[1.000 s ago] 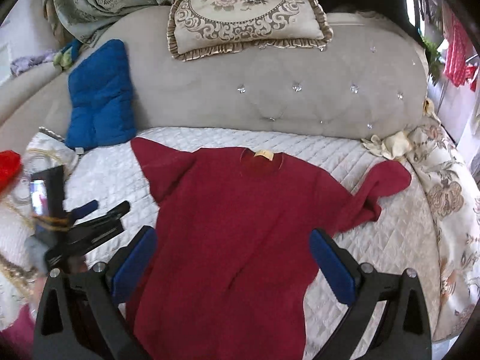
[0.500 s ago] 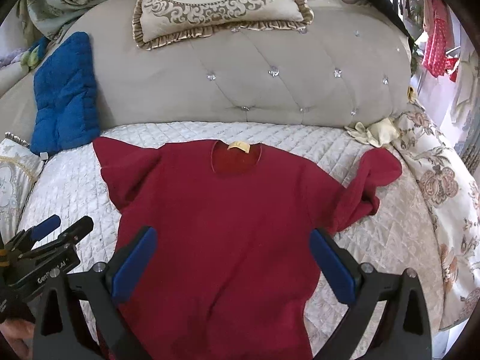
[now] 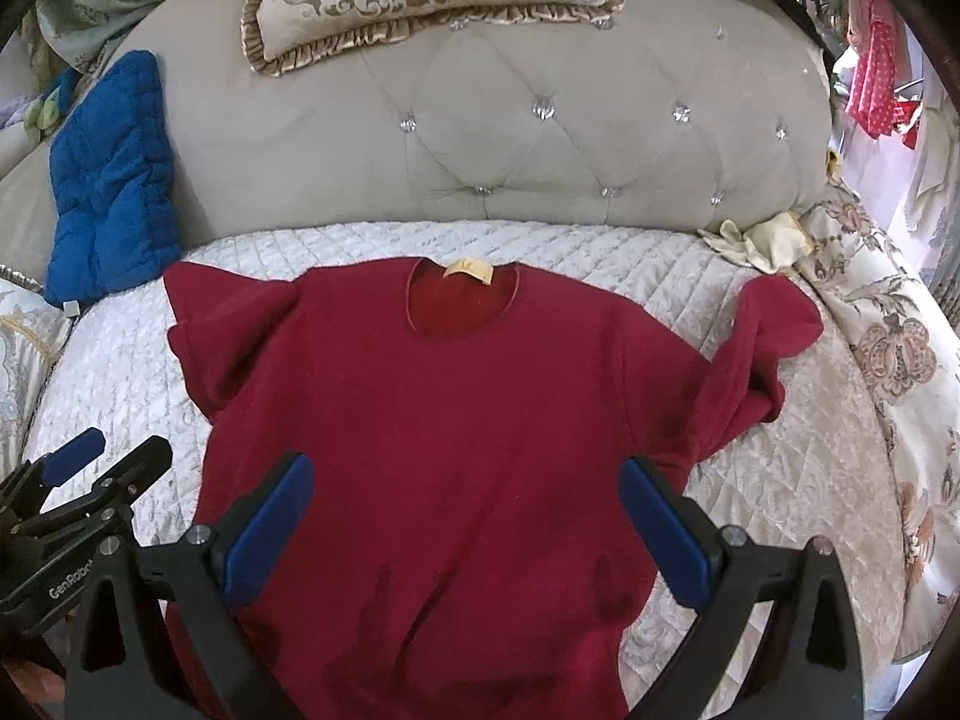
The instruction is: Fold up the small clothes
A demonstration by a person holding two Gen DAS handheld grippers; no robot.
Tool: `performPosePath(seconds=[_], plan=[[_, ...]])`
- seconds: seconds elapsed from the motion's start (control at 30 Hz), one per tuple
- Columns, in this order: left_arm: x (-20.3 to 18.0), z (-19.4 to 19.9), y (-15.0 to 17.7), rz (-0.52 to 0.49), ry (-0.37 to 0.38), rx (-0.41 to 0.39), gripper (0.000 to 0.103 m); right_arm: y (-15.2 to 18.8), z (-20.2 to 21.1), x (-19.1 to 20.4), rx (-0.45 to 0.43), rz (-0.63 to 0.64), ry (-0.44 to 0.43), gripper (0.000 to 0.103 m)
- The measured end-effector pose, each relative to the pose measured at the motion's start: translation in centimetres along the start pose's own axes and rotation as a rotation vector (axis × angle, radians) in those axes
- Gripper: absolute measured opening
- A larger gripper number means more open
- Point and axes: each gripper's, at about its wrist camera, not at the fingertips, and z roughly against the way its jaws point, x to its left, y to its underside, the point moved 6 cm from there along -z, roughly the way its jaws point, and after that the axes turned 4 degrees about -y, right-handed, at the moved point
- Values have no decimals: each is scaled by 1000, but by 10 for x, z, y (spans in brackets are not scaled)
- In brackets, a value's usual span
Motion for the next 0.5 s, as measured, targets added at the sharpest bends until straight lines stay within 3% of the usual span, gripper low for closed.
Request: performPosePath(seconds=[0.5], plan=[[2, -16, 4, -1, -12, 24, 62, 3, -19, -1, 15, -21, 1, 103]])
